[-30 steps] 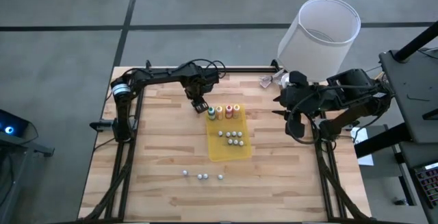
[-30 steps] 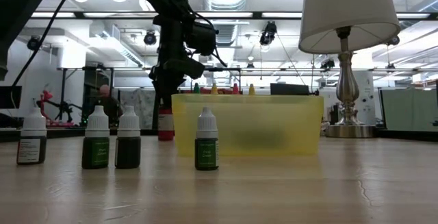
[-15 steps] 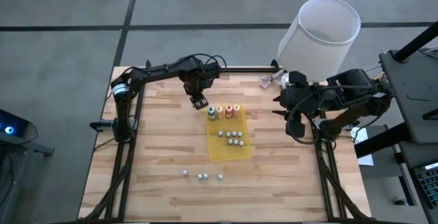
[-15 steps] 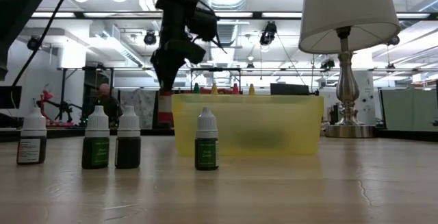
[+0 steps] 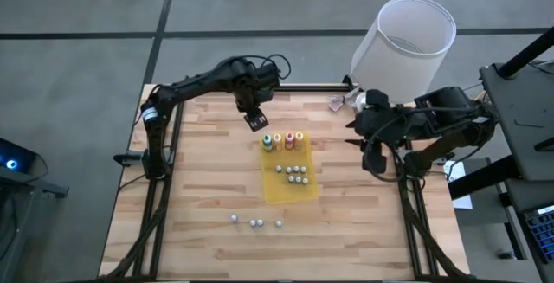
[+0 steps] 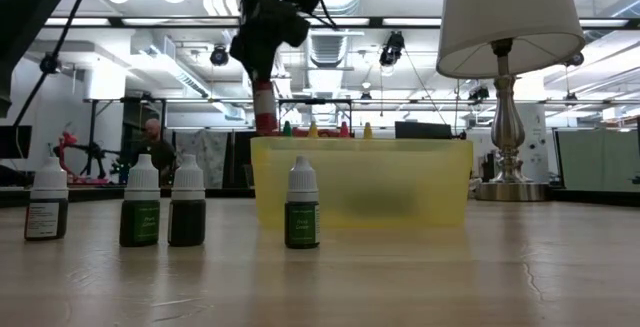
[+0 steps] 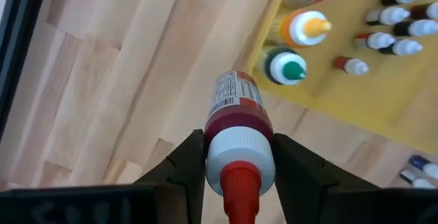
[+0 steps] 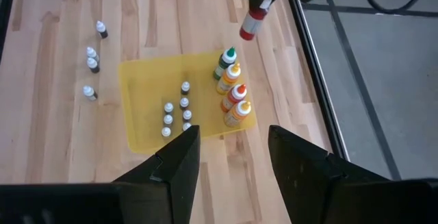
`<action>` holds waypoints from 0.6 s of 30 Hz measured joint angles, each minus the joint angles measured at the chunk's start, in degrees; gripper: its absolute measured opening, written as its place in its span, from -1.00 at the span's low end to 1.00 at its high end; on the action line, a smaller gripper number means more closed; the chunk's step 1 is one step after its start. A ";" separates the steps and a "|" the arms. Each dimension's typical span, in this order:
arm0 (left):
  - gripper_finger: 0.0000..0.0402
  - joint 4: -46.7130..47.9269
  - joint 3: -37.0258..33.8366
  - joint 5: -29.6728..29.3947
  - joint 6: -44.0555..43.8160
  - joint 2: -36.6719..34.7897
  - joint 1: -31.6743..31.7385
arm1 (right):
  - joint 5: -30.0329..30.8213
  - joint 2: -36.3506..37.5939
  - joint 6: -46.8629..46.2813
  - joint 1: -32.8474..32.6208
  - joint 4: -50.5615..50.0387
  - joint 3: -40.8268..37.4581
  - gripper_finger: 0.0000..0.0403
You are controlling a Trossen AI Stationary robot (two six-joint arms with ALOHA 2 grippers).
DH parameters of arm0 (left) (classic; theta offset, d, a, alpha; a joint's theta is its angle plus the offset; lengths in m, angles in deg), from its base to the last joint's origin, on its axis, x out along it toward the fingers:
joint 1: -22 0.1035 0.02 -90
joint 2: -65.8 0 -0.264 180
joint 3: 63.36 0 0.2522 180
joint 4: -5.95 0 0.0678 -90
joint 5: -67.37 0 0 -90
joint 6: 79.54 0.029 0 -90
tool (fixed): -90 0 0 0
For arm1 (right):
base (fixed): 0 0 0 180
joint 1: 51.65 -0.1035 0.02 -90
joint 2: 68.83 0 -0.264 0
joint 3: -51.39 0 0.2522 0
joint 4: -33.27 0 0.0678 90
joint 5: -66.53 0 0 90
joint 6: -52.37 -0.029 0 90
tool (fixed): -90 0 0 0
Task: Pick & Place food coloring
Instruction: Put the large red food coloring bottle into the bin
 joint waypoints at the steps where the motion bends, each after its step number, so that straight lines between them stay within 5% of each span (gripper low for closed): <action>1: -0.43 0.41 0.65 0.06 -0.47 0.00 -0.26 | 0.00 0.14 0.00 0.00 0.00 0.00 -0.17; 18: -0.43 2.33 3.06 2.35 -4.98 -0.07 -12.12 | -0.02 0.92 1.53 0.00 -0.04 0.00 -0.17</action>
